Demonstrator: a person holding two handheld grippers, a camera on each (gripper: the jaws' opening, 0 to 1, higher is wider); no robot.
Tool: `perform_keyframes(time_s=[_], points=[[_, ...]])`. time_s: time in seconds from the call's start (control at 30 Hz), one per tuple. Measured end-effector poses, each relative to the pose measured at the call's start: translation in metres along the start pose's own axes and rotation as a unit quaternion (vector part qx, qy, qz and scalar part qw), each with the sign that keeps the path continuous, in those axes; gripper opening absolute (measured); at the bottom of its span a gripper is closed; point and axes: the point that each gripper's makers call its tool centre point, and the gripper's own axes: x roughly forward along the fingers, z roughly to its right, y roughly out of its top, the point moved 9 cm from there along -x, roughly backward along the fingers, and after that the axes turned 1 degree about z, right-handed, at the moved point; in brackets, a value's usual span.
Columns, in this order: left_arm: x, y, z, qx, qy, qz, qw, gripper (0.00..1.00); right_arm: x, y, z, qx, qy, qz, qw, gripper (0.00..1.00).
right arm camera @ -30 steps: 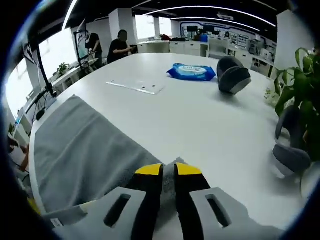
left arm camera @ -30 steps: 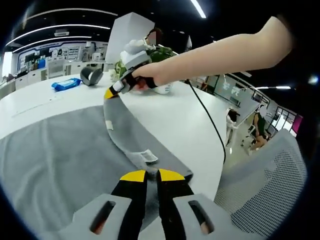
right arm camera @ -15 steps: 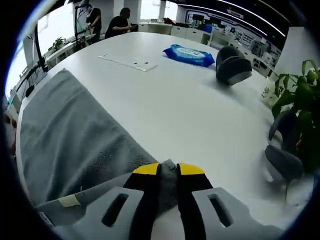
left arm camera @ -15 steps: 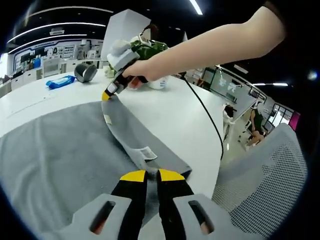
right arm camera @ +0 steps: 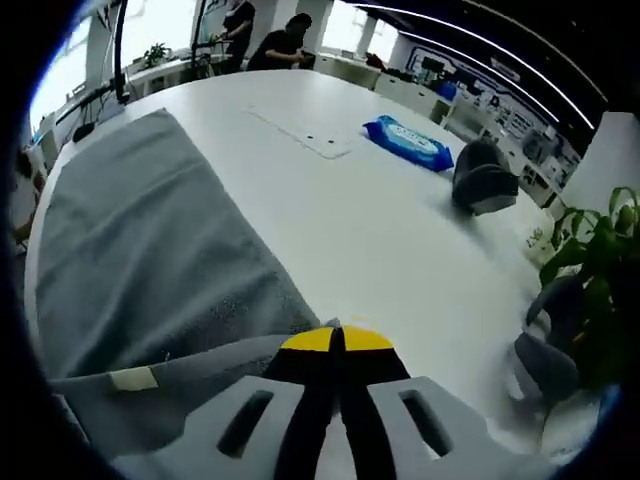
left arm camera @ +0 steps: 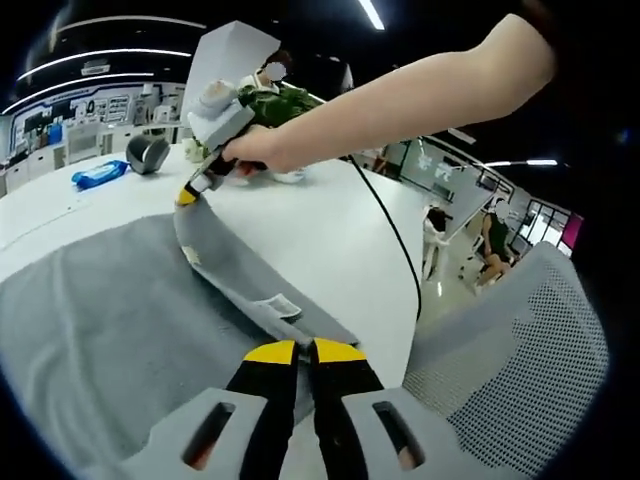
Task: Fold the towel on the table until its edges align and the towel forms a compact rectangular stack.
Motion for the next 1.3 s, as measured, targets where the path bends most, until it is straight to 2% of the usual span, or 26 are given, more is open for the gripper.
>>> perform_keyframes(time_s=[0.03, 0.2, 0.3, 0.47, 0.57, 0.63, 0.67, 0.7, 0.77, 0.83, 1.0, 1.03, 1.17, 1.3], points=[[-0.001, 0.001, 0.001, 0.001, -0.002, 0.001, 1.0000, 0.04, -0.004, 0.002, 0.001, 0.004, 0.000, 0.005, 1.0000, 0.00], [-0.014, 0.019, 0.011, -0.027, -0.048, 0.034, 0.9979, 0.04, -0.030, 0.023, 0.006, 0.063, 0.037, 0.084, 0.9937, 0.00], [-0.028, 0.030, 0.011, -0.033, -0.050, 0.056, 0.9967, 0.04, -0.051, 0.032, 0.014, 0.081, 0.044, 0.121, 0.9884, 0.00], [-0.048, 0.041, 0.013, -0.061, -0.056, 0.090, 0.9924, 0.04, -0.083, 0.042, 0.023, 0.115, 0.055, 0.154, 0.9798, 0.00], [-0.060, 0.053, 0.018, -0.094, -0.075, 0.119, 0.9855, 0.04, -0.099, 0.047, 0.028, 0.125, 0.054, 0.167, 0.9765, 0.00], [-0.067, 0.062, 0.023, -0.127, -0.095, 0.141, 0.9772, 0.03, -0.107, 0.051, 0.030, 0.132, 0.059, 0.179, 0.9731, 0.00], [-0.071, 0.068, 0.024, -0.132, -0.100, 0.153, 0.9742, 0.03, -0.113, 0.055, 0.030, 0.141, 0.062, 0.193, 0.9690, 0.00], [-0.073, 0.071, 0.025, -0.132, -0.102, 0.154, 0.9739, 0.03, -0.117, 0.058, 0.030, 0.147, 0.066, 0.202, 0.9660, 0.00], [-0.078, 0.082, 0.031, -0.113, -0.105, 0.152, 0.9763, 0.03, -0.126, 0.063, 0.030, 0.155, 0.074, 0.216, 0.9613, 0.00], [-0.083, 0.094, 0.038, -0.070, -0.112, 0.145, 0.9805, 0.03, -0.134, 0.068, 0.030, 0.156, 0.083, 0.231, 0.9567, 0.00], [-0.090, 0.124, 0.055, 0.004, -0.130, 0.141, 0.9814, 0.03, -0.151, 0.077, 0.031, 0.164, 0.094, 0.254, 0.9485, 0.00], [-0.090, 0.130, 0.058, 0.016, -0.135, 0.141, 0.9806, 0.03, -0.155, 0.079, 0.033, 0.171, 0.097, 0.263, 0.9446, 0.00], [-0.091, 0.141, 0.066, 0.017, -0.151, 0.146, 0.9775, 0.03, -0.171, 0.085, 0.036, 0.174, 0.102, 0.277, 0.9395, 0.00], [-0.091, 0.153, 0.075, 0.024, -0.168, 0.151, 0.9739, 0.03, -0.182, 0.089, 0.040, 0.168, 0.106, 0.279, 0.9395, 0.00]])
